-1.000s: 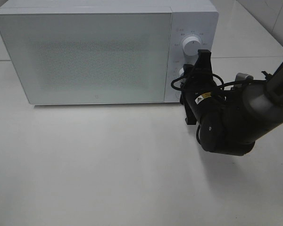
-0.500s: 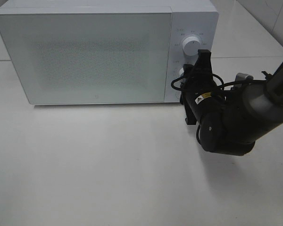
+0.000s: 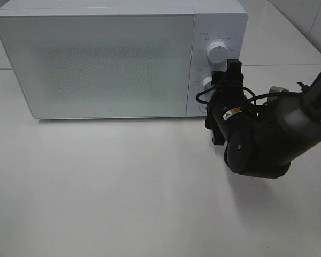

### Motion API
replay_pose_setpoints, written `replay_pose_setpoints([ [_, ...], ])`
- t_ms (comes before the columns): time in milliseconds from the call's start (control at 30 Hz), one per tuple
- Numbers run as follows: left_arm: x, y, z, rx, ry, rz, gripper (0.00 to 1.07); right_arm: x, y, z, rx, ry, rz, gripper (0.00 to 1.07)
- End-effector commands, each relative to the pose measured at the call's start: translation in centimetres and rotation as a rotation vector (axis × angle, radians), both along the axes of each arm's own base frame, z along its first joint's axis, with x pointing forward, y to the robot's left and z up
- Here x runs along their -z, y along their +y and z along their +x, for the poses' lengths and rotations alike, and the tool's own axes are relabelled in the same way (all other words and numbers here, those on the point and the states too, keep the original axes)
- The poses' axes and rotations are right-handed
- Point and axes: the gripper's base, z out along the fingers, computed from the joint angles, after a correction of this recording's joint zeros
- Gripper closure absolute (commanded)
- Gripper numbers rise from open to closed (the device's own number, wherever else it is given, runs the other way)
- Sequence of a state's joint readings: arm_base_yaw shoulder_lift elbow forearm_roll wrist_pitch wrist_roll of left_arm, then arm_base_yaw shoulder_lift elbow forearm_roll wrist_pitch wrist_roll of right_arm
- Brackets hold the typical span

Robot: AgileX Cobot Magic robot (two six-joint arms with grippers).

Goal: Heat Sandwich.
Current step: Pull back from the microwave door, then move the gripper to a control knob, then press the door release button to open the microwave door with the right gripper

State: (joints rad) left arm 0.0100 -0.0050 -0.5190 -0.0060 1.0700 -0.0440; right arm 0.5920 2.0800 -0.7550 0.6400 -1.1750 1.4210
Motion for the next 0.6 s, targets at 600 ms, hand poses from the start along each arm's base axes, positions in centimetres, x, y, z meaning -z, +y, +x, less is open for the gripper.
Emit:
replay_pose_setpoints([
  [600,0.1,-0.1,-0.4,0.005,-0.021,-0.004,0.09,-1.8,-0.3,-1.8,-0.139,-0.085,-0.029,0.31],
])
